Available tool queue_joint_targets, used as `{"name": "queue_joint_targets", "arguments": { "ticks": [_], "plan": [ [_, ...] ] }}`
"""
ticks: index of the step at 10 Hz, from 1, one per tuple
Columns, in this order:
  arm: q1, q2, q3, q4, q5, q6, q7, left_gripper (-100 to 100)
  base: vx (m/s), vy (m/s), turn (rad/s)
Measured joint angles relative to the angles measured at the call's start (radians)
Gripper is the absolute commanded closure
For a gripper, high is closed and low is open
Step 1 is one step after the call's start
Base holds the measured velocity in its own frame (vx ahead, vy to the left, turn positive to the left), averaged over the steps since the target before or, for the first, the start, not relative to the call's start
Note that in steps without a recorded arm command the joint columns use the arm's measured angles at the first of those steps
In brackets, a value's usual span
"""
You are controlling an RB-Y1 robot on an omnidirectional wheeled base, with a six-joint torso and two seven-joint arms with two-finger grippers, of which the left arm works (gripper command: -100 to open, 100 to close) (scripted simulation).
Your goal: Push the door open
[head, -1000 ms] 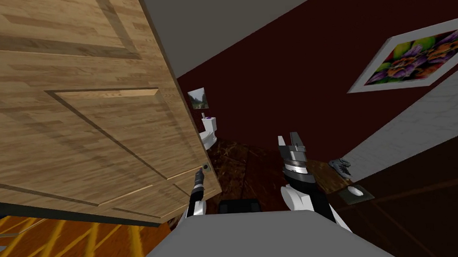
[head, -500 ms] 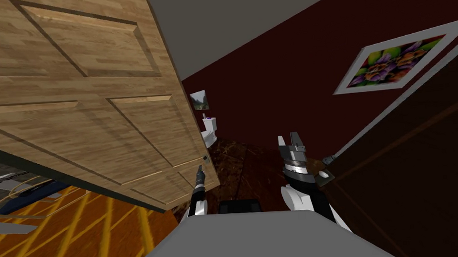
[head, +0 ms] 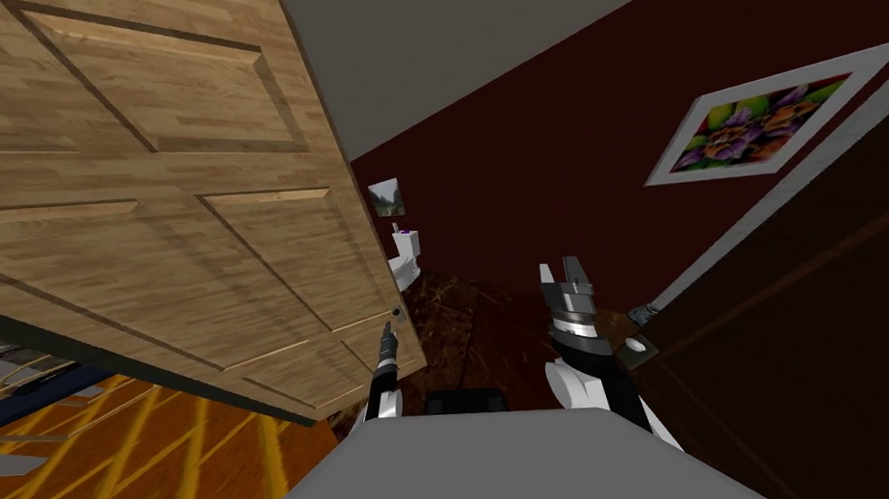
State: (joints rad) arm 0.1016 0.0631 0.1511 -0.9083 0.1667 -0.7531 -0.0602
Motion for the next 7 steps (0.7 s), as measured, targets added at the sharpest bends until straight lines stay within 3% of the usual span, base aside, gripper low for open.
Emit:
{"name": "queue_joint_targets", "arguments": {
  "ticks": [2,3,4,7],
  "plan": [
    [-0.001,-0.002,0.005,0.006,0.002,-0.011,-0.002,-100,0.284,0.050,-0.035],
    [0.000,-0.005,0.007,0.009,0.003,-0.017,-0.003,-100,0.129,0.030,-0.005],
    [-0.001,-0.005,0.007,0.009,0.003,-0.019,-0.003,100,-0.022,-0.007,0.015],
    [-0.001,-0.004,0.007,0.009,0.003,-0.016,-0.004,100,-0.038,-0.009,-0.007]
  ]
}}
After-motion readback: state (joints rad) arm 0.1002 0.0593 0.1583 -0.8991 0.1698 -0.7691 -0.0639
